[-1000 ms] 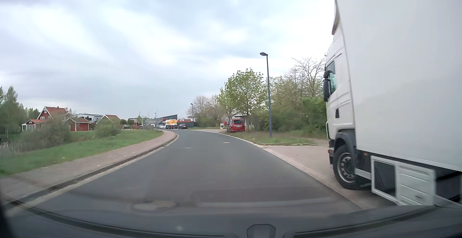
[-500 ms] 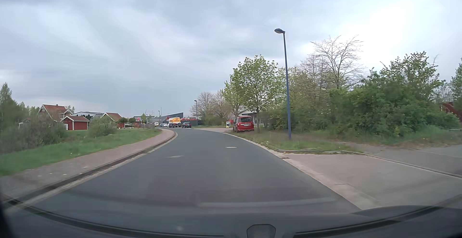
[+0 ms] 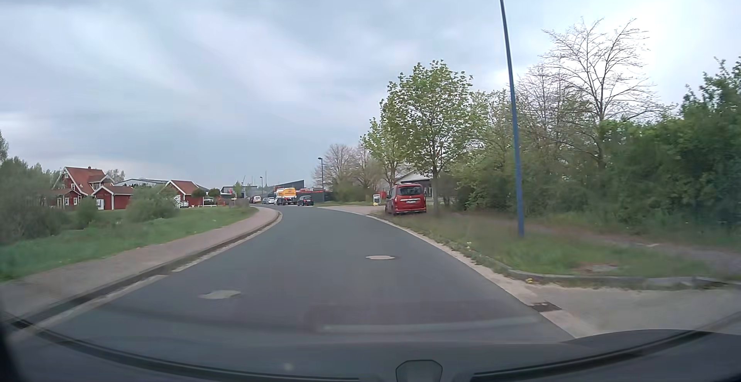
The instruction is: Follow the waypoints while adhering to traffic rules and regulations
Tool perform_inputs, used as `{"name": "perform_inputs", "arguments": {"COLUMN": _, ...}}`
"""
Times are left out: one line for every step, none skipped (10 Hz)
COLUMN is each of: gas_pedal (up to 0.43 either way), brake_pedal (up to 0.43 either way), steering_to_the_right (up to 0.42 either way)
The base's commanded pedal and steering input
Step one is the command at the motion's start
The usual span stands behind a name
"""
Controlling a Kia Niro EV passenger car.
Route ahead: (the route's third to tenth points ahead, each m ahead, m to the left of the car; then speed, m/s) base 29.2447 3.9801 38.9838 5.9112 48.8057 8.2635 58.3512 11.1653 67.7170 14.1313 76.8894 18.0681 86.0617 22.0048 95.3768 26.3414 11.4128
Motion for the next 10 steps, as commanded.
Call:
{"name": "perform_inputs", "arguments": {"gas_pedal": 0.209, "brake_pedal": 0.0, "steering_to_the_right": -0.028}}
{"name": "perform_inputs", "arguments": {"gas_pedal": 0.209, "brake_pedal": 0.0, "steering_to_the_right": -0.027}}
{"name": "perform_inputs", "arguments": {"gas_pedal": 0.209, "brake_pedal": 0.0, "steering_to_the_right": -0.028}}
{"name": "perform_inputs", "arguments": {"gas_pedal": 0.209, "brake_pedal": 0.0, "steering_to_the_right": -0.027}}
{"name": "perform_inputs", "arguments": {"gas_pedal": 0.197, "brake_pedal": 0.0, "steering_to_the_right": -0.027}}
{"name": "perform_inputs", "arguments": {"gas_pedal": 0.197, "brake_pedal": 0.0, "steering_to_the_right": -0.026}}
{"name": "perform_inputs", "arguments": {"gas_pedal": 0.189, "brake_pedal": 0.0, "steering_to_the_right": -0.026}}
{"name": "perform_inputs", "arguments": {"gas_pedal": 0.189, "brake_pedal": 0.0, "steering_to_the_right": -0.026}}
{"name": "perform_inputs", "arguments": {"gas_pedal": 0.177, "brake_pedal": 0.0, "steering_to_the_right": -0.026}}
{"name": "perform_inputs", "arguments": {"gas_pedal": 0.177, "brake_pedal": 0.0, "steering_to_the_right": -0.026}}
